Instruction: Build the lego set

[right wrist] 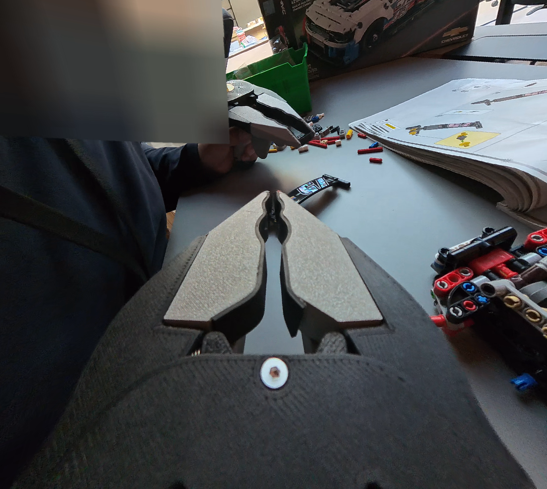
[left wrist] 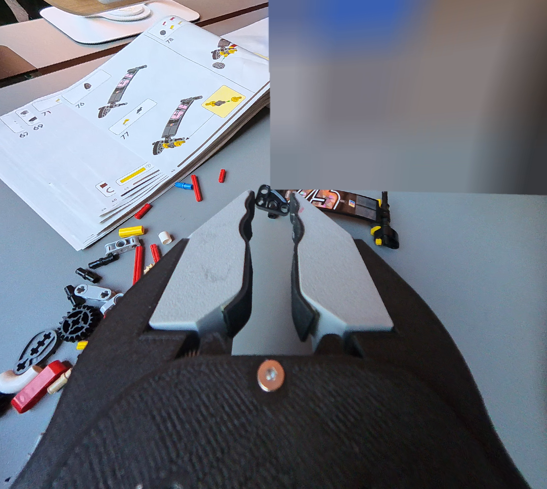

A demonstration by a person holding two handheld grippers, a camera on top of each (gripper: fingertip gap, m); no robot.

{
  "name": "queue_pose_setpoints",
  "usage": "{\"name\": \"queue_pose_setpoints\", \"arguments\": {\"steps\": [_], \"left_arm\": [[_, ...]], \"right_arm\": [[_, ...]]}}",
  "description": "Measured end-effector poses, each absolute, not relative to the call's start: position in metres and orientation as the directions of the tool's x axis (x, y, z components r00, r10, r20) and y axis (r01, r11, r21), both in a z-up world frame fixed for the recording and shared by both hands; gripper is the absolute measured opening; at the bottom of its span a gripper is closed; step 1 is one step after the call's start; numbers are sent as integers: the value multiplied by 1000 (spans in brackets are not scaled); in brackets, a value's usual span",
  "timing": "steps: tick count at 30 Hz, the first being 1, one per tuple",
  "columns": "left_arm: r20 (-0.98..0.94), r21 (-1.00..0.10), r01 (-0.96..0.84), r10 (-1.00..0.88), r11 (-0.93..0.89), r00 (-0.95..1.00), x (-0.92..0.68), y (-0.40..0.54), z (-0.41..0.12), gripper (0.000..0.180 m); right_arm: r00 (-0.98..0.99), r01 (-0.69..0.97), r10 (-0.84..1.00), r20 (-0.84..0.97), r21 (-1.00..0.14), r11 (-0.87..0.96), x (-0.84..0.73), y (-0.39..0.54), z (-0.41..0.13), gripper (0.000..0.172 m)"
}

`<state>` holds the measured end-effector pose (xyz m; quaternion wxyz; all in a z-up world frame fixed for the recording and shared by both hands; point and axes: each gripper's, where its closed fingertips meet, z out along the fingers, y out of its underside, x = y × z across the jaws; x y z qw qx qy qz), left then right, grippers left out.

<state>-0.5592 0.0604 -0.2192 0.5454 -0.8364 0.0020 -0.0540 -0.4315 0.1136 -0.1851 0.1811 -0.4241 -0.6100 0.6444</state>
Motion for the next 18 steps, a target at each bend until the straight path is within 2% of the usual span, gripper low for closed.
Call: {"name": "queue_pose_setpoints", "arguments": {"steps": [18], "left_arm": [[141,-889,93,-74,-447,987,-559,62,-226,25]], "right_arm": [[-556,282,806,-204,-958,-48,-434,114,-195,0]]}}
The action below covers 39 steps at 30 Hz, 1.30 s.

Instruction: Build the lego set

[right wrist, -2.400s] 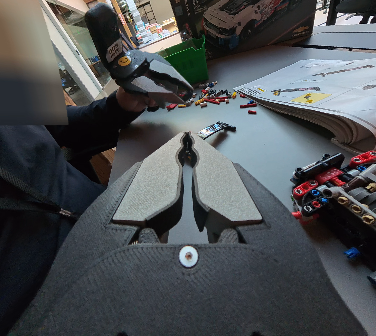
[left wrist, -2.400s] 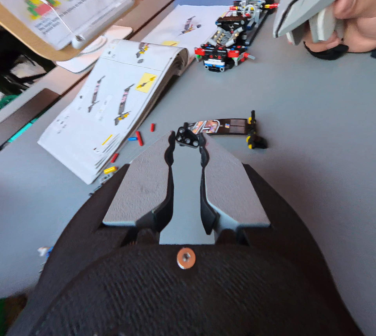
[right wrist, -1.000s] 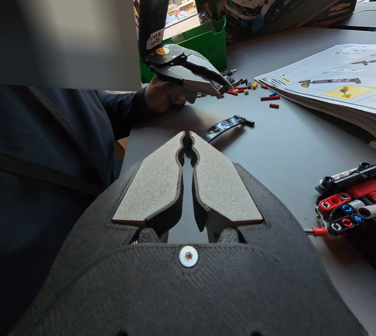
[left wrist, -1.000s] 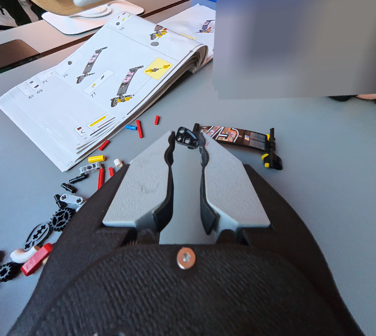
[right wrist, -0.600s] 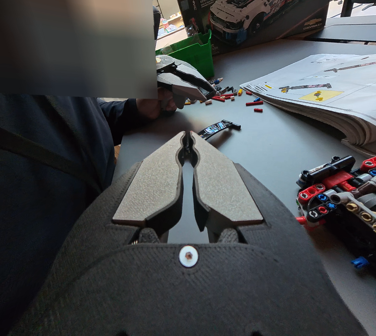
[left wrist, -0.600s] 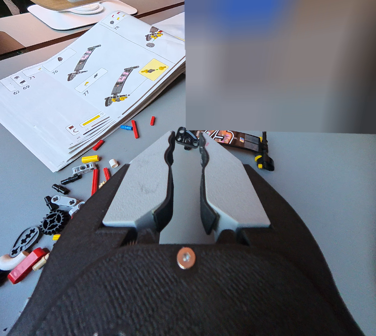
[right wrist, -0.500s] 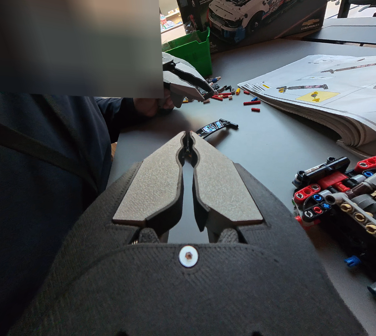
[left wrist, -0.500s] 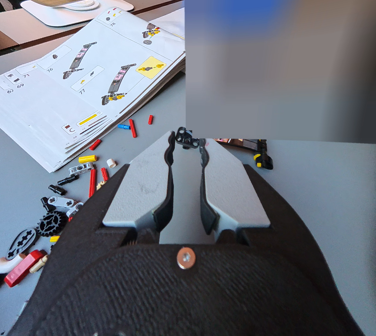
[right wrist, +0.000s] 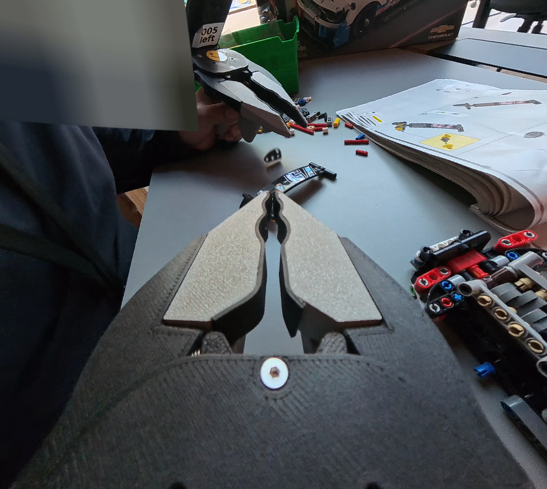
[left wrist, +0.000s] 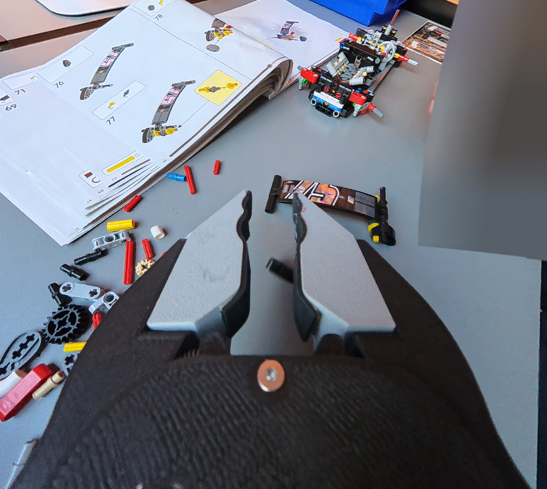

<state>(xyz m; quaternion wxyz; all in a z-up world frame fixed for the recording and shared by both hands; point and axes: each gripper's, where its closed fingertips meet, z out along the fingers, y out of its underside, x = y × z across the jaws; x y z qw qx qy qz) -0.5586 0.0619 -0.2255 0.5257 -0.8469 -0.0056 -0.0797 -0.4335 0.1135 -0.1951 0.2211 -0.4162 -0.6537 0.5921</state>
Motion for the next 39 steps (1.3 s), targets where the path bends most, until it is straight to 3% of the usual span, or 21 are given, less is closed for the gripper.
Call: {"name": "queue_pose_setpoints", "arguments": {"steps": [13,18,22,24,27,31,39], "left_arm": [[75,-889,76,19,-452,997,-583,37,-224,29],[158,-776,32,-144,-630,977,-548,-6,-233,37],[-10,-654,-107,-133,-749,991,-549,-32,-268,24],[-21,-669,-106,-124,-736,992,-548,-32,-271,10],[-97,-658,-63,2,-751,995,-585,-34,-270,11],[-142,-634,-29,79,-772,987,-618,-35,-265,27],[-210,-772,-182,-26,-610,977,-603,30,-198,29]], "right_arm": [[-550,277,809,-209,-959,-60,-432,114,-194,0],[-541,265,810,-226,-960,-90,-431,118,-191,0],[-535,257,815,-221,-962,-93,-430,118,-190,0],[-530,253,820,-215,-963,-89,-430,119,-190,0],[-521,250,827,-212,-964,-89,-430,120,-190,0],[-515,247,832,-207,-965,-87,-430,120,-190,0],[-506,252,838,-205,-964,-84,-431,121,-191,0]]}}
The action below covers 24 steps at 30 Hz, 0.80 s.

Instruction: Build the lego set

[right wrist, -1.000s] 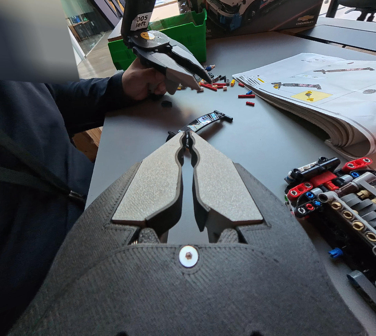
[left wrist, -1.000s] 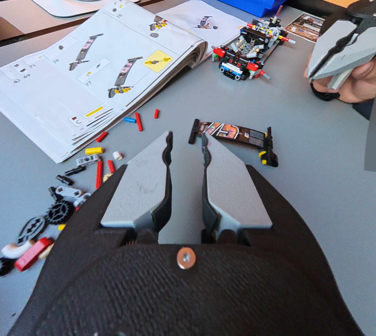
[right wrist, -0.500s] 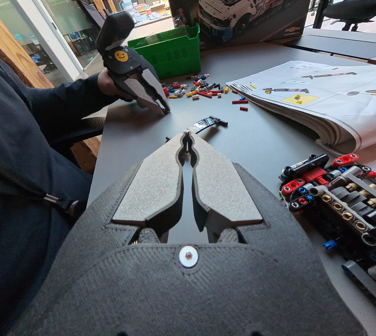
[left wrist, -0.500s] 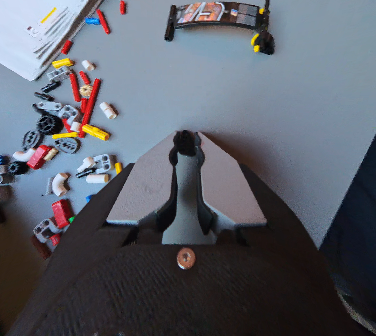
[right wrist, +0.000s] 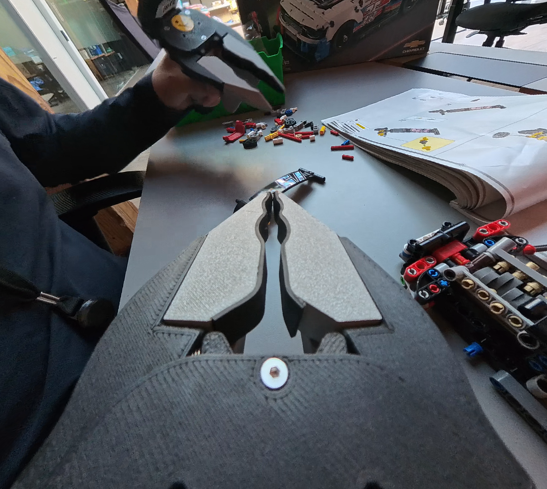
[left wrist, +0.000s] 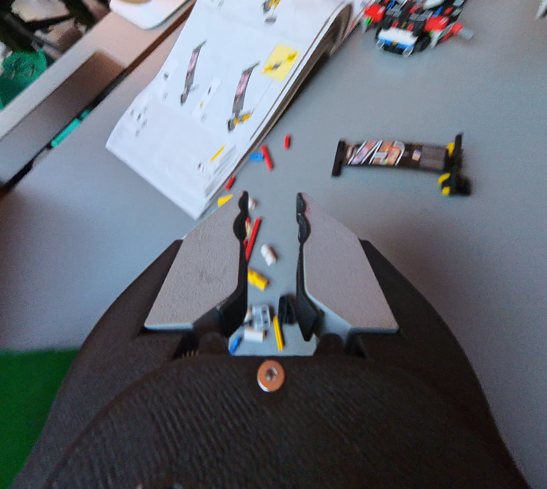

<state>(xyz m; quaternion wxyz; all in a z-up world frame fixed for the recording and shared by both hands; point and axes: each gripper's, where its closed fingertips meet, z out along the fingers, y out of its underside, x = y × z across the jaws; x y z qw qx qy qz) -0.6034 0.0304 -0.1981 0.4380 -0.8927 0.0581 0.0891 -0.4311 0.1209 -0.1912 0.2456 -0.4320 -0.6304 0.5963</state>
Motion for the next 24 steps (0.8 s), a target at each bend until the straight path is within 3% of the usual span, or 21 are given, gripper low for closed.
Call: {"name": "queue_pose_setpoints", "arguments": {"steps": [7,14,16,20,24], "left_arm": [[-222,-832,-287,-190,-475,956,-572,115,-188,33],[-174,-824,-291,-271,-486,947,-555,104,-213,28],[-106,-821,-252,-296,-512,949,-546,101,-216,32],[-163,-799,-304,-299,-519,940,-547,96,-213,29],[-179,-791,-315,-294,-525,939,-548,94,-212,29]], "right_arm": [[-516,215,841,-163,-975,-58,-429,120,-188,1],[-560,181,824,-88,-983,19,-441,114,-189,8],[-594,195,802,-65,-979,65,-449,109,-193,10],[-690,214,723,-2,-956,201,-465,96,-207,15],[-805,283,589,-63,-914,289,-463,78,-224,25]]}}
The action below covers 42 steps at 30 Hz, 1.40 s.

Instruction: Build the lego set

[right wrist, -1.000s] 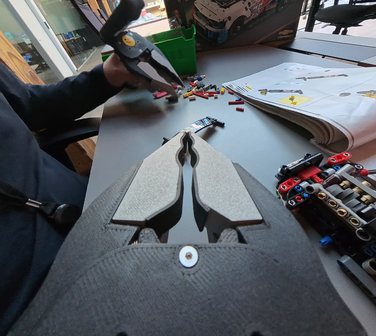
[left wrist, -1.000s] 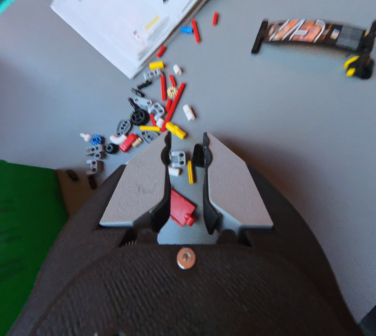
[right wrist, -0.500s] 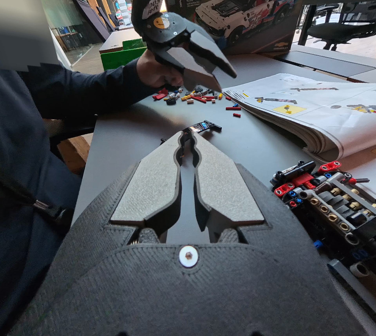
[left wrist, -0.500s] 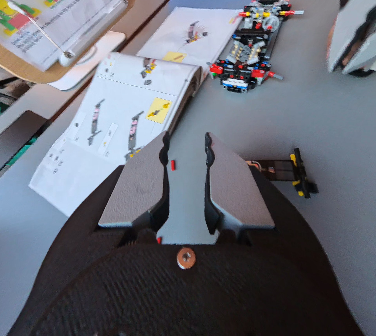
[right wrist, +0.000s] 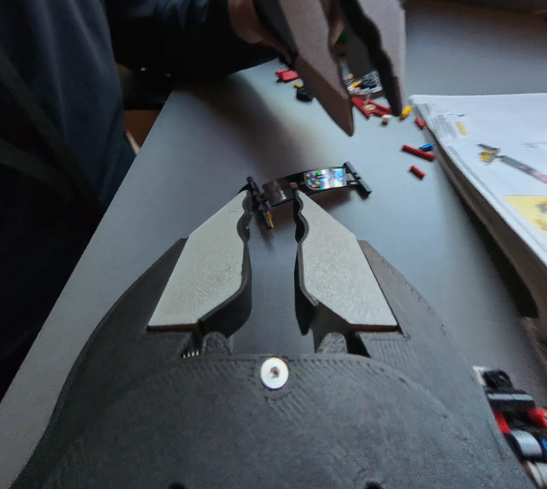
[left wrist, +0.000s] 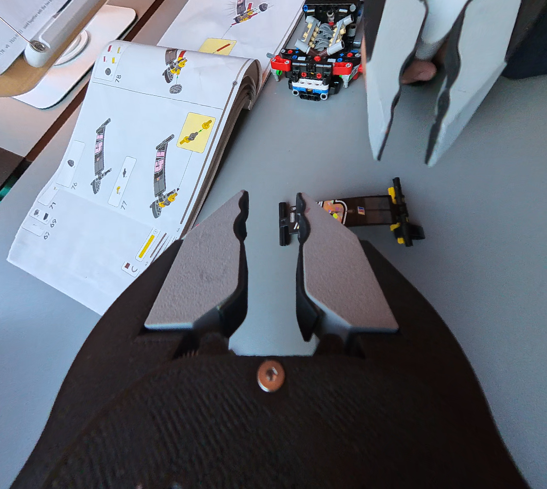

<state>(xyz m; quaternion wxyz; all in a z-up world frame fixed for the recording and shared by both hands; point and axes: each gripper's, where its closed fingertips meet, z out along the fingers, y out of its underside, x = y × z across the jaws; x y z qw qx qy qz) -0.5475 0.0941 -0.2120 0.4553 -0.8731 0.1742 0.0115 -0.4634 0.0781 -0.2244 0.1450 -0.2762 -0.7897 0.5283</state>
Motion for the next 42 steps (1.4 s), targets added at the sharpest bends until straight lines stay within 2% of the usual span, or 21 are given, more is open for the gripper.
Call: {"name": "queue_pose_setpoints", "arguments": {"steps": [3,7,16,19,24,27,31,34,42], "left_arm": [[-126,-795,-291,-325,-533,937,-539,94,-216,29],[13,-807,-265,-463,-529,886,-511,86,-218,15],[127,-793,-254,-558,-554,820,-489,73,-219,15],[117,-785,-276,-571,-554,812,-486,71,-224,11],[99,-787,-253,-520,-562,848,-499,76,-224,14],[148,-777,-231,-527,-586,837,-497,75,-227,17],[191,-731,-243,-533,-638,824,-492,72,-243,25],[176,-724,-255,-529,-641,830,-492,75,-248,27],[165,-720,-268,-533,-640,830,-491,75,-252,28]], "right_arm": [[-835,328,538,-115,-889,320,-457,72,-232,32],[-832,299,553,-47,-877,376,-457,71,-237,26],[-805,331,586,90,-752,570,-465,70,-270,3],[-777,340,623,92,-771,538,-470,74,-265,2],[-745,380,667,-7,-826,416,-476,80,-252,2],[-698,494,687,-202,-831,258,-481,89,-247,1],[-592,678,593,-545,-735,1,-480,94,-241,2],[-566,683,550,-614,-723,-104,-482,100,-232,1],[-601,681,597,-532,-732,34,-475,87,-244,1]]}}
